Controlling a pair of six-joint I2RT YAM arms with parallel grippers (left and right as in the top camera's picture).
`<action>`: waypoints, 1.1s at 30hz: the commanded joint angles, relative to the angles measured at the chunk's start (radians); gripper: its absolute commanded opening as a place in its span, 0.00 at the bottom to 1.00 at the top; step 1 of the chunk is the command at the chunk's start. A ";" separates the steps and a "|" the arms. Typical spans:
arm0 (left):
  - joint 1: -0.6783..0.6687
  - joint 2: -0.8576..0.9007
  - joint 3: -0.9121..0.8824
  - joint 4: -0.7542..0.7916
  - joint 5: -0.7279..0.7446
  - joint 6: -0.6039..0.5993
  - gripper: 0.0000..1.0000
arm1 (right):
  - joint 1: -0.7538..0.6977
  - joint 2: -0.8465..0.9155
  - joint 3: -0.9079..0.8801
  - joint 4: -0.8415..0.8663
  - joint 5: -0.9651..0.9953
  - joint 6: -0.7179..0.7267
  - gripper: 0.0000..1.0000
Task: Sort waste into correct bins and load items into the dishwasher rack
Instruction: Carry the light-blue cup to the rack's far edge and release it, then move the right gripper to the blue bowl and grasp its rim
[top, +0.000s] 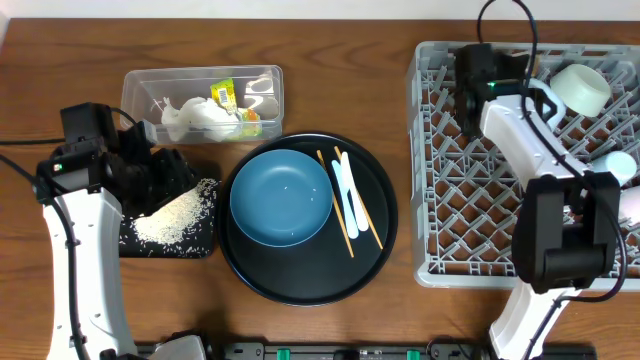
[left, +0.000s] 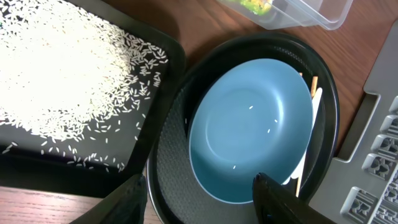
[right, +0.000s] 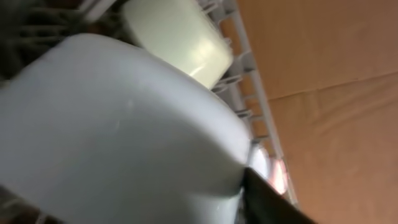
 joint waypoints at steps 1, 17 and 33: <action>0.003 -0.005 0.005 -0.002 -0.008 0.004 0.56 | 0.023 0.000 -0.005 -0.032 -0.179 0.105 0.56; 0.003 -0.005 0.005 -0.002 -0.008 0.005 0.57 | 0.022 -0.257 -0.005 -0.152 -0.555 0.141 0.77; 0.000 -0.005 0.005 0.006 -0.008 0.005 0.58 | 0.160 -0.319 -0.005 -0.295 -1.340 -0.088 0.80</action>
